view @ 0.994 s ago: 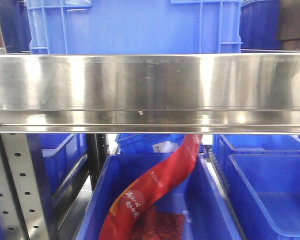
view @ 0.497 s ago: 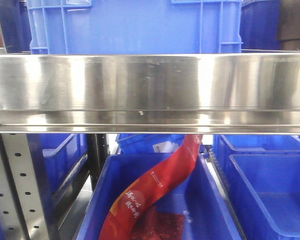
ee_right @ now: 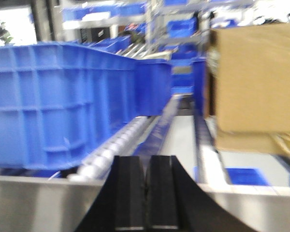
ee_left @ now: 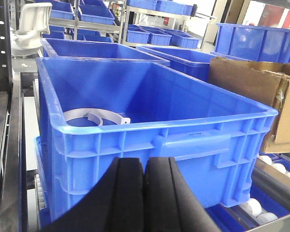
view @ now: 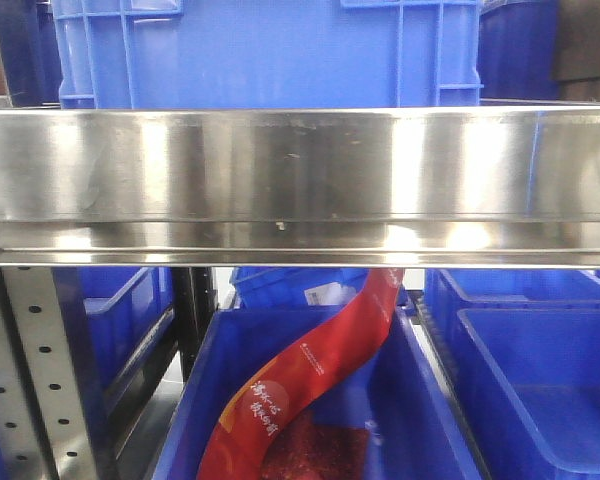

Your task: Grab PVC pipe and place in blue bin

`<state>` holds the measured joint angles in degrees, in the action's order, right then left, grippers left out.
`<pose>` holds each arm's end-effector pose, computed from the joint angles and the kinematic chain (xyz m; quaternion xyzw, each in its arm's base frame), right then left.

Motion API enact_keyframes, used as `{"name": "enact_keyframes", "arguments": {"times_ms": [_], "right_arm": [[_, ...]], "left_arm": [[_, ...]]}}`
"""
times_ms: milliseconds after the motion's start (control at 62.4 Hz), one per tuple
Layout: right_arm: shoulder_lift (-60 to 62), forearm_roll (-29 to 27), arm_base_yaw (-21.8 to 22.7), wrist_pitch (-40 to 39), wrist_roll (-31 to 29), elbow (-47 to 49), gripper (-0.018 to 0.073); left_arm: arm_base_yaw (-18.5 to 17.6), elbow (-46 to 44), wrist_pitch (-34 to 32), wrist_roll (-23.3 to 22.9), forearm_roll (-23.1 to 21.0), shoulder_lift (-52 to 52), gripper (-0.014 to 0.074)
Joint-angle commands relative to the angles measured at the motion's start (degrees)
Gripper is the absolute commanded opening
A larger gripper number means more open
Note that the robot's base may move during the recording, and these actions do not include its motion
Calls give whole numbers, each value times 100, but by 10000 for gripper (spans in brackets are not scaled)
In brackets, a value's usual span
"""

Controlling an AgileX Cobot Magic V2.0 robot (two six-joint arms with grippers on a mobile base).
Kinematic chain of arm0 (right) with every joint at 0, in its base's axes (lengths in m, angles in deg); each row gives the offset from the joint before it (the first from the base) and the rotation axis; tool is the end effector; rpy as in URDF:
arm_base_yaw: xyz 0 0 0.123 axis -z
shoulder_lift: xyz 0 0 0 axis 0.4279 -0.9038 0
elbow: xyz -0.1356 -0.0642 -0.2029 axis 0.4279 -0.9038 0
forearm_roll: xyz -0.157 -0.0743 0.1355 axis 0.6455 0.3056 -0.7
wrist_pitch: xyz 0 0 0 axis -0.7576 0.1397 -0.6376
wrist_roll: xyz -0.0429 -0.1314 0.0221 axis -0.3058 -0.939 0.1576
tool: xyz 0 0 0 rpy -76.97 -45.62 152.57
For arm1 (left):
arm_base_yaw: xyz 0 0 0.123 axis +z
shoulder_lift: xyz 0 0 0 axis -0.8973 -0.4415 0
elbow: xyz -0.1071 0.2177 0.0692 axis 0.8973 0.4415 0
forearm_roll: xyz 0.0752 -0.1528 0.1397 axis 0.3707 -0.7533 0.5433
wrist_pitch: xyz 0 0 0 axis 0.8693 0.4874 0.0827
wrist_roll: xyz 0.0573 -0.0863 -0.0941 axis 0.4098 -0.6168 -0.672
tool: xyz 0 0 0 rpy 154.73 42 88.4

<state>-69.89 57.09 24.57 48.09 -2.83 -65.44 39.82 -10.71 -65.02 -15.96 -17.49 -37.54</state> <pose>0.1160 0.0002 0.2335 0.0385 0.6704 0.0448 0.7396 0.1845 -0.0878 0.3634 0.1101 0.7238 -0.2044 0.6498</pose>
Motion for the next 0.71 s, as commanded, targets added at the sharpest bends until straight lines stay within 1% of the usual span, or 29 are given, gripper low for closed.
{"name": "enact_keyframes", "arguments": {"times_ms": [0,64,96,192,305,433,689], "right_arm": [[539,24,187,-52,-22,-281,-167],[756,24,296,241,-22,-281,-167],[756,79,350,601,-22,-281,-167],[756,284,422,835,-22,-281,-167],[756,403,422,671,-22,-281,-167],[756,693,422,732,-22,-281,-167],[756,681,422,795,-22,-281,-167]], "left_arm": [[-28,-5,-95,18,19,34,-111],[-28,-5,-95,18,19,34,-111],[-28,-5,-95,18,19,34,-111],[-28,-5,-80,18,19,34,-111],[-28,-5,-80,18,19,34,-111],[-28,-5,-80,18,19,34,-111],[-28,-5,-80,18,19,34,-111]]}}
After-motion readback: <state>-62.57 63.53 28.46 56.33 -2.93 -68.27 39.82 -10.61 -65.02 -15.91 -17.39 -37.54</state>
